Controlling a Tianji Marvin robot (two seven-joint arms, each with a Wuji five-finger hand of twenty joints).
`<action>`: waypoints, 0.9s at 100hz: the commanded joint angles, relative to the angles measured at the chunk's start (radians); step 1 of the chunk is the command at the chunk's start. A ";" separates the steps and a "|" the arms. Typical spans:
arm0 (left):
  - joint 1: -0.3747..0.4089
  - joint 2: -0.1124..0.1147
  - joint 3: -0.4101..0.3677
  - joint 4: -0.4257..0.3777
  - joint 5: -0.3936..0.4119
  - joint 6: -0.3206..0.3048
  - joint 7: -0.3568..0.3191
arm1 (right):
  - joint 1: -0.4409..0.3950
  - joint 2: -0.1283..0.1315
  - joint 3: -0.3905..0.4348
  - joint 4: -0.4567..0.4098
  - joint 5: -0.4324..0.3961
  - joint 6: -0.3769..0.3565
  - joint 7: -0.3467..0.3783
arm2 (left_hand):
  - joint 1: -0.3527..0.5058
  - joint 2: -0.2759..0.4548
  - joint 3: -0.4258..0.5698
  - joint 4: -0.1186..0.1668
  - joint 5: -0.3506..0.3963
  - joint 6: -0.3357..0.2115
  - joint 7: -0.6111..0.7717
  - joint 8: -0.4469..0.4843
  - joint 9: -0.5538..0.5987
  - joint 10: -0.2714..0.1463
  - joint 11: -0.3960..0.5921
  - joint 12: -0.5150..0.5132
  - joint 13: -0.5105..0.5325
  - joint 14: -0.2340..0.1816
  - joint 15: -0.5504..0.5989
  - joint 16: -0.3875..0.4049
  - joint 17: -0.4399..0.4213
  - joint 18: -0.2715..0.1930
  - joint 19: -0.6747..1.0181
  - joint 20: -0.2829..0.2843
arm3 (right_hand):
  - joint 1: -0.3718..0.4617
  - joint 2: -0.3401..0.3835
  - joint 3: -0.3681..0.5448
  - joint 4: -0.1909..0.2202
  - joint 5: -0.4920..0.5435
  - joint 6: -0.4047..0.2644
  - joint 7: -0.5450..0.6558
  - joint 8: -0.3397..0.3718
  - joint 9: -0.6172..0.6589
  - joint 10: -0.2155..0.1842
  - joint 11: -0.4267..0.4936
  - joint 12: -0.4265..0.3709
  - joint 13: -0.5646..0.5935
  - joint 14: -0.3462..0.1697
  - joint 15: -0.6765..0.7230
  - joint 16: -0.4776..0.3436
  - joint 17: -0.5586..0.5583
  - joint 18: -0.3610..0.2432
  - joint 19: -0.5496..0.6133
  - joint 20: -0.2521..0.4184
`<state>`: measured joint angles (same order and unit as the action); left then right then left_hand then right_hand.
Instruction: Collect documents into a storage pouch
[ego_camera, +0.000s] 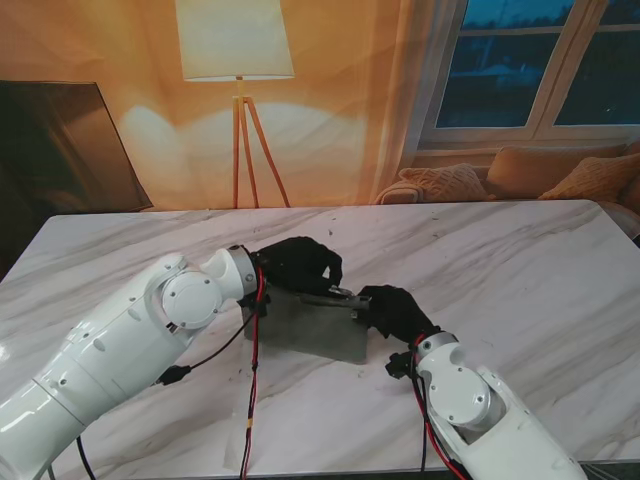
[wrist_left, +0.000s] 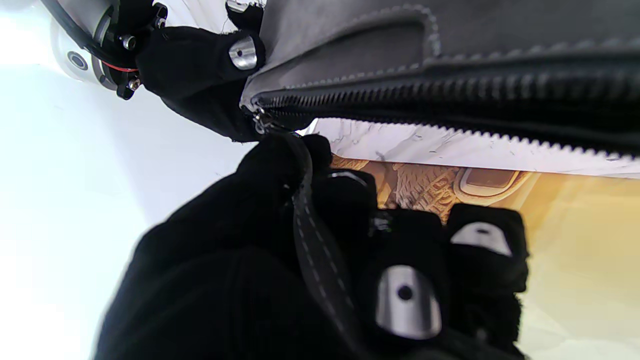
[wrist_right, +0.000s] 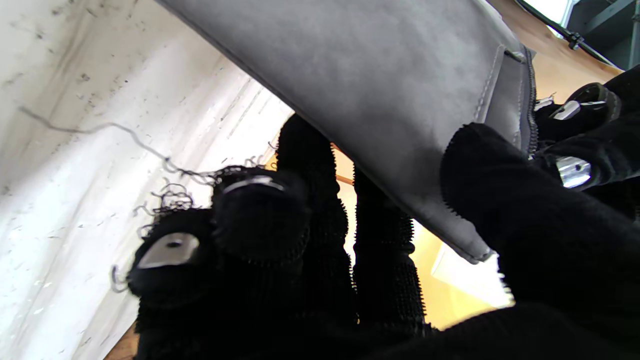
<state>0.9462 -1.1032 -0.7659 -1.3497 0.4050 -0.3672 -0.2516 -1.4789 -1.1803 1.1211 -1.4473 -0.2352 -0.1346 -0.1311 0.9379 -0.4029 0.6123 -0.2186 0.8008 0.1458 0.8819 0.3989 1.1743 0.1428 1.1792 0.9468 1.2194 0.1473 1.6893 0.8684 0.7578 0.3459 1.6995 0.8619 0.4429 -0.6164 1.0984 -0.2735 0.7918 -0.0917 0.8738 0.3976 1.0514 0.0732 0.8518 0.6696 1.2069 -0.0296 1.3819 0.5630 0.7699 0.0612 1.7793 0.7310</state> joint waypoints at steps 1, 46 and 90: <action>-0.003 -0.004 0.004 0.000 -0.003 0.002 -0.007 | -0.001 0.001 0.002 -0.009 -0.005 -0.012 0.012 | 0.009 -0.007 0.031 0.028 -0.003 0.017 0.032 0.005 0.038 0.041 0.048 -0.013 0.050 -0.047 0.115 -0.009 0.000 -0.005 0.077 -0.017 | -0.046 0.001 -0.021 -0.018 0.008 -0.019 -0.010 0.019 0.012 -0.001 0.013 0.002 -0.007 -0.039 -0.003 0.008 -0.007 -0.030 0.045 0.022; 0.008 -0.003 -0.007 0.003 0.028 -0.005 0.014 | -0.004 -0.008 -0.006 -0.015 -0.008 0.012 -0.023 | 0.020 -0.022 0.044 0.036 -0.002 -0.015 0.033 -0.004 0.052 0.046 0.050 -0.023 0.052 -0.051 0.111 -0.007 0.035 -0.003 0.095 -0.016 | 0.268 0.082 -0.071 0.010 0.103 -0.051 0.144 -0.025 0.143 0.059 0.079 0.005 0.085 -0.026 -0.015 -0.017 0.078 -0.008 0.059 -0.015; 0.030 0.020 -0.042 -0.038 0.069 -0.005 -0.032 | -0.006 -0.014 0.006 -0.002 -0.037 -0.021 -0.069 | -0.001 -0.083 0.150 0.042 0.030 -0.057 0.034 0.003 0.096 0.058 0.071 -0.033 0.052 -0.100 0.159 -0.039 0.118 -0.017 0.169 -0.111 | 0.296 -0.045 0.045 0.007 0.178 -0.025 0.160 0.001 0.188 0.105 0.018 0.004 0.113 -0.024 -0.028 -0.018 0.167 0.048 0.016 -0.059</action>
<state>0.9705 -1.0926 -0.7972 -1.3750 0.4681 -0.3754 -0.2634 -1.4795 -1.1949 1.1220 -1.4524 -0.2686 -0.1515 -0.2064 0.9288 -0.4680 0.7039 -0.2107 0.7857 0.1210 0.9012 0.3989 1.1861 0.1428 1.1836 0.9236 1.2212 0.1448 1.7021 0.8365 0.8433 0.3449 1.7489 0.7680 0.6644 -0.6574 1.0374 -0.2981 0.9062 -0.0881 0.9597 0.3545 1.1679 0.0849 0.8508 0.6631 1.2921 -0.0032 1.3554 0.5433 0.9069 0.1117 1.7714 0.6875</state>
